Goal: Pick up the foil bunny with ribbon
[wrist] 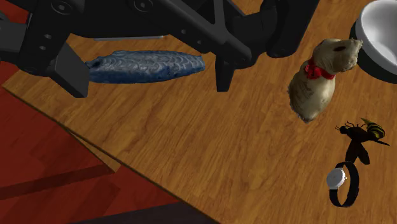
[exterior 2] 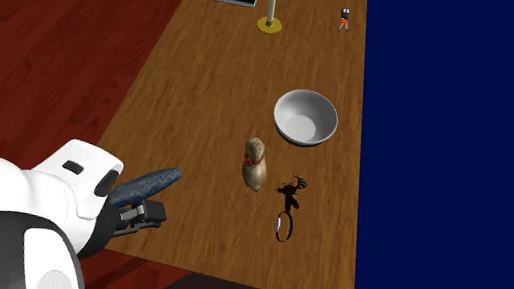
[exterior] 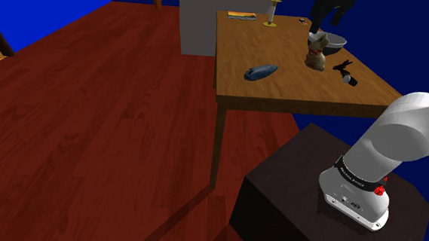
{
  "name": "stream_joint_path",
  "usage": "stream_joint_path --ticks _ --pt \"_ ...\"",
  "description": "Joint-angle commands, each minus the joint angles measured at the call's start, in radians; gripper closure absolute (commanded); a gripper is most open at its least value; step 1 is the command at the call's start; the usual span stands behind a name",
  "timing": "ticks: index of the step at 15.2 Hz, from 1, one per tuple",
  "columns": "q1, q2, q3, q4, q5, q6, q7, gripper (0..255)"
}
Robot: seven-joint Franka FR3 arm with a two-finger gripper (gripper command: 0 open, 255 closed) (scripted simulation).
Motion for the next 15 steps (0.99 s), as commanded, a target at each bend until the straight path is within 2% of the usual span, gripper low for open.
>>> stream_joint_path --ticks 1,8,15 --pt "0.0 0.0 0.0 0.0 0.0 0.0 0.0 0" --pt "-0.08 0.015 -0.102 -0.135 -0.084 0.22 -0.002 0" --pt "-0.166 0.09 -0.214 -0.219 -0.164 0.454 0.002 0"
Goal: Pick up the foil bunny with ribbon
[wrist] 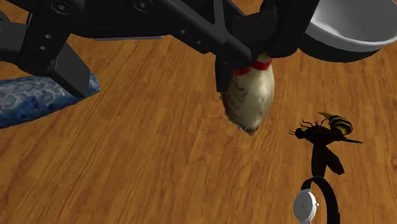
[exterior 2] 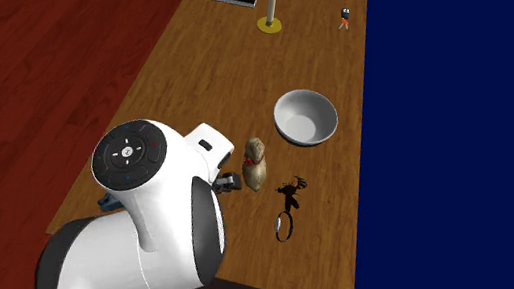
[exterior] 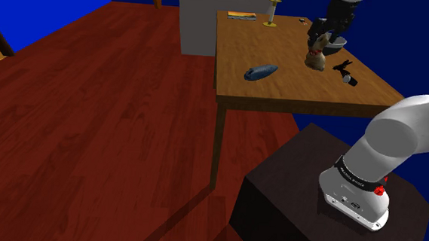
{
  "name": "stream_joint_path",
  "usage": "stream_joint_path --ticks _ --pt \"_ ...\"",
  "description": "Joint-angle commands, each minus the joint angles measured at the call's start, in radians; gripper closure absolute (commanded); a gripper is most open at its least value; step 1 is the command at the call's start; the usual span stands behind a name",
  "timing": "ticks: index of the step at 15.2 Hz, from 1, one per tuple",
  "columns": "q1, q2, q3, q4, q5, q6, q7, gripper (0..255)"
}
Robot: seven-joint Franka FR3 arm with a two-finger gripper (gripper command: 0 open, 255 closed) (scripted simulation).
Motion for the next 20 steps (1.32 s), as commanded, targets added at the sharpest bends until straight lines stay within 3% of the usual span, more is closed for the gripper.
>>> stream_joint_path --ticks 1,10,20 --pt "-0.022 0.034 -0.03 -0.012 -0.02 0.07 0.005 0" --pt "-0.111 0.23 -0.188 -0.03 -0.081 0.384 0.006 0" --pt "-0.119 0.283 -0.208 -0.097 -0.101 0.505 0.02 0"
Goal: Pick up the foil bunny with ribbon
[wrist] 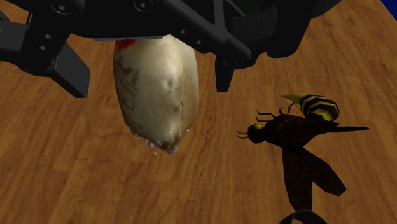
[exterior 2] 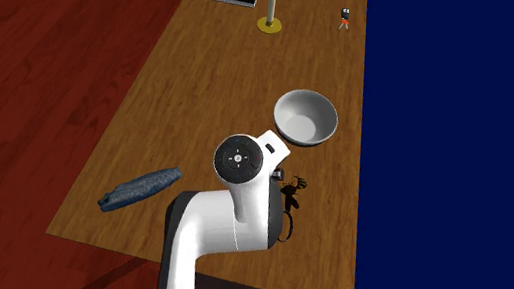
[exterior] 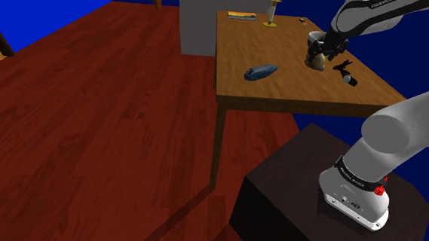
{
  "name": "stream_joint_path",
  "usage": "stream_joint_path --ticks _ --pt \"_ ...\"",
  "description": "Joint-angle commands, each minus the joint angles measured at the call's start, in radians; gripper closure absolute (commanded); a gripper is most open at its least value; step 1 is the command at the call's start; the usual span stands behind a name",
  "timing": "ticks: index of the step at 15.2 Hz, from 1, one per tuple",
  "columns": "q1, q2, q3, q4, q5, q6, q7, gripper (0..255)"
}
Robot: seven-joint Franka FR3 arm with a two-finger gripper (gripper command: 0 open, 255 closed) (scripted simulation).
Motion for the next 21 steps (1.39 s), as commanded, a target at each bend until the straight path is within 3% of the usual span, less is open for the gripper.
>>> stream_joint_path --ticks 1,10,21 --pt "0.0 0.002 0.0 -0.003 -0.001 0.006 0.002 255" --pt "-0.001 0.002 -0.001 -0.003 -0.001 0.006 0.0 255" --pt "0.011 -0.066 0.025 0.099 0.028 -0.163 -0.02 255"
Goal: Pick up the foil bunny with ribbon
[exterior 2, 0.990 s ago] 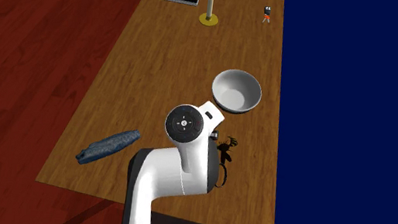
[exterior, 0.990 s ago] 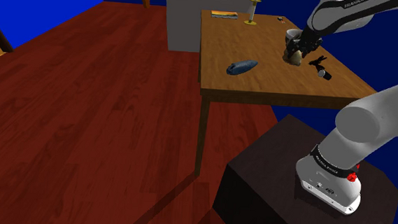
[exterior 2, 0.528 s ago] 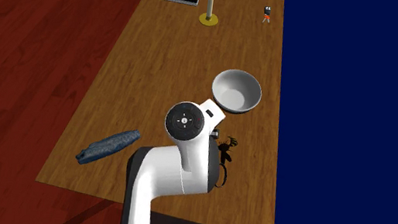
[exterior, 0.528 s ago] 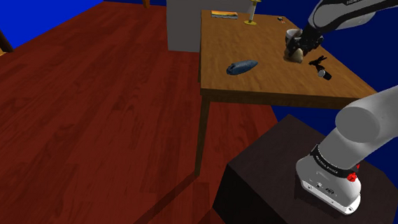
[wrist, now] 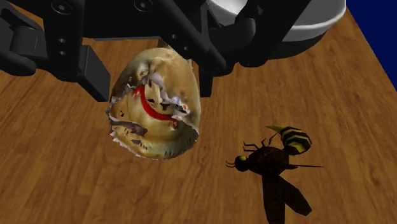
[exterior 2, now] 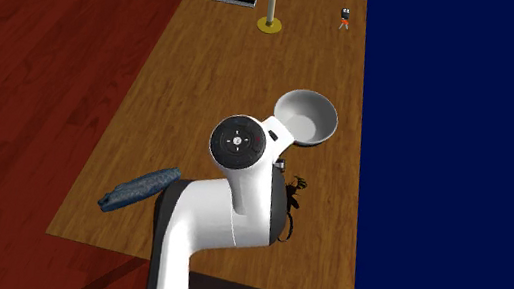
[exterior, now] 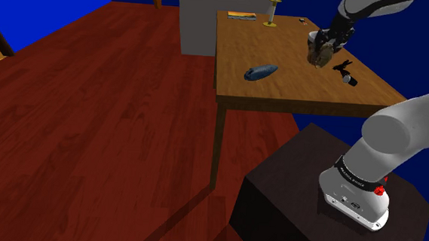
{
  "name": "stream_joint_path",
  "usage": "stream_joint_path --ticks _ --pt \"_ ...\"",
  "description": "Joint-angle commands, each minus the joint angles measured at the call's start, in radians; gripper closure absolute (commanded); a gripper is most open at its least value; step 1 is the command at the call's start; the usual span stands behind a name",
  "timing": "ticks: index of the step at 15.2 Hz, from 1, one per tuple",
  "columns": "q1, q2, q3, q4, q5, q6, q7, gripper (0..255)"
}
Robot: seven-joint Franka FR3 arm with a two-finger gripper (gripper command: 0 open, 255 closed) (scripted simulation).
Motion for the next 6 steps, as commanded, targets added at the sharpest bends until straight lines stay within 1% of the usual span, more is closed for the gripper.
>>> stream_joint_path --ticks 1,4,6 --pt "0.002 -0.008 0.003 0.022 0.005 -0.03 -0.005 255" --pt "0.005 -0.02 0.01 0.054 0.013 -0.073 -0.011 255" --pt "0.005 -0.02 0.01 0.056 0.013 -0.076 -0.011 255"
